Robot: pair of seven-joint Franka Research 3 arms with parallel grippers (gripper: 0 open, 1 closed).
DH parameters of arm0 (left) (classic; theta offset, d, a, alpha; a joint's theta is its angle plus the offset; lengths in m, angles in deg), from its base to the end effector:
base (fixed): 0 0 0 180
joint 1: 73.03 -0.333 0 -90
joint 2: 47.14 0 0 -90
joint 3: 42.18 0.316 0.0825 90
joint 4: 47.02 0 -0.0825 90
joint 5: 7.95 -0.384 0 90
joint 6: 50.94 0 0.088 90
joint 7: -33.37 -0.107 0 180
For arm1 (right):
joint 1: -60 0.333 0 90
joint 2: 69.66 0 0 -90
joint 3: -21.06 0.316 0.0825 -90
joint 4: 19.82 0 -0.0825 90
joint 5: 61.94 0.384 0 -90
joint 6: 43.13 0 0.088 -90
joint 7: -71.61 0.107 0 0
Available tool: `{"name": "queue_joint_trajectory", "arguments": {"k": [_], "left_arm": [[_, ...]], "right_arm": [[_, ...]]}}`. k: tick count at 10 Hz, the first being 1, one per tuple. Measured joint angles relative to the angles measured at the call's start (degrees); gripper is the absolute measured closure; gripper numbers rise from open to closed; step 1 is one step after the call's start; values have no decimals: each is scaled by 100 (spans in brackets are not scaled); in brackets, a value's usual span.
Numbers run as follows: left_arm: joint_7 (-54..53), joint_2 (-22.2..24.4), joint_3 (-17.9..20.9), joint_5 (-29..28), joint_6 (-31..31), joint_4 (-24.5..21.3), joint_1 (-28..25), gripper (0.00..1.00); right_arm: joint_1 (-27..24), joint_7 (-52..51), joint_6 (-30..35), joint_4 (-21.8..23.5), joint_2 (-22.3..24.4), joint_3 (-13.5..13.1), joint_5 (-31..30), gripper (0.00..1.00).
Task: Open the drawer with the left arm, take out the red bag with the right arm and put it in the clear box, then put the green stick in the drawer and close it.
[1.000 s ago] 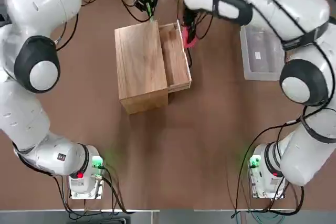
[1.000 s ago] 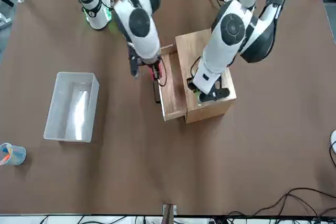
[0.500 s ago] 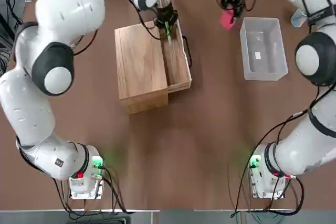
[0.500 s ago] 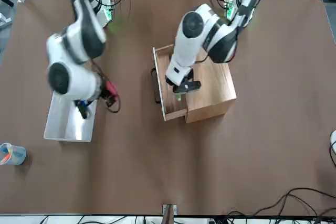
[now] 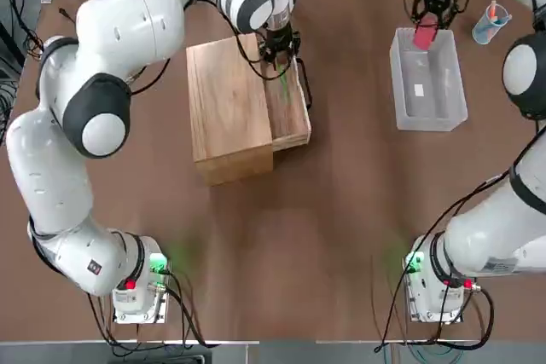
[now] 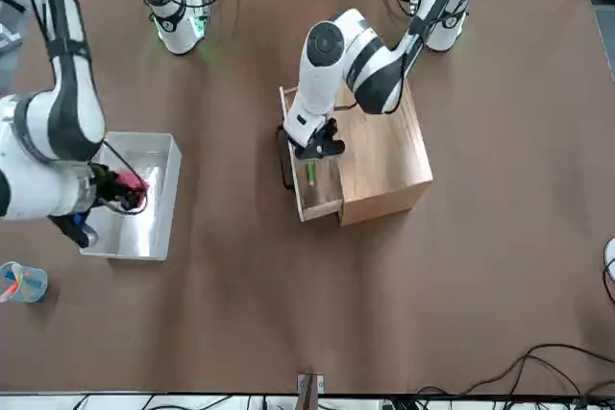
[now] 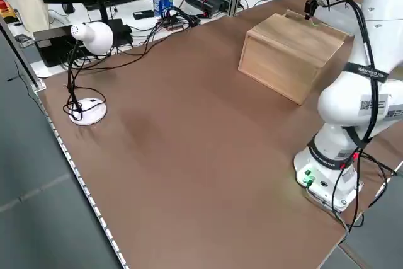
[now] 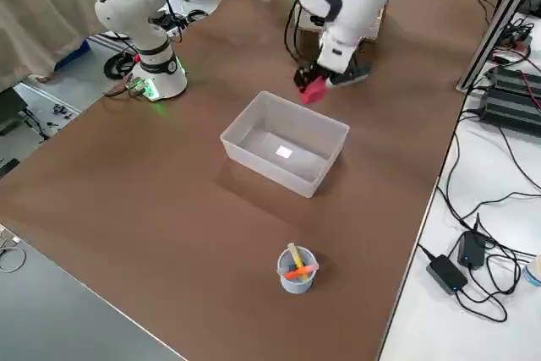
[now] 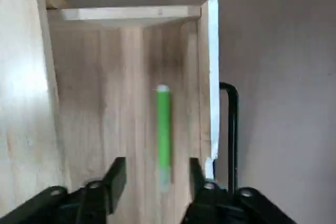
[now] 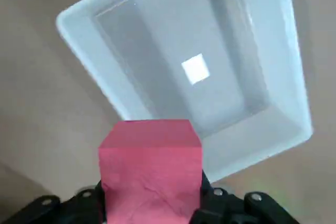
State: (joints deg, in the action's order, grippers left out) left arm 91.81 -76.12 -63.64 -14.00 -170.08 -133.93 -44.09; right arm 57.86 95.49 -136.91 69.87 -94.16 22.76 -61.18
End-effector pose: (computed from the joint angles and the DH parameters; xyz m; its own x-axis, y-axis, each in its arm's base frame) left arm 0.4807 -0.5080 0.3934 0.9896 0.1423 -0.0215 0.1438 -0.9822 0.1209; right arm 0.6353 -0.0057 0.3734 0.8506 -0.4104 -0.3286 -0.3939 -0.9115 0.1188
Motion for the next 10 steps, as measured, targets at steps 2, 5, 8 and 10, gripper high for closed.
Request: {"name": "queue_joint_trajectory", "arguments": {"k": [2,5,8,10], "left_arm": [[-100,167,14,-26,437,73,-221,8],[-816,788,60,-44,935,129,-884,0],[-1582,1213,498,-47,1945,135,-1041,0],[-2259,1616,805,-43,2321,145,-1337,0]], "right_arm": [[-71,-1250,-391,28,-327,2,-275,40],[-359,-2449,-1033,34,-885,0,-459,39],[-411,-2586,-1163,-88,-974,69,-458,0],[-359,-2474,-1068,-325,-832,184,-331,0]]}}
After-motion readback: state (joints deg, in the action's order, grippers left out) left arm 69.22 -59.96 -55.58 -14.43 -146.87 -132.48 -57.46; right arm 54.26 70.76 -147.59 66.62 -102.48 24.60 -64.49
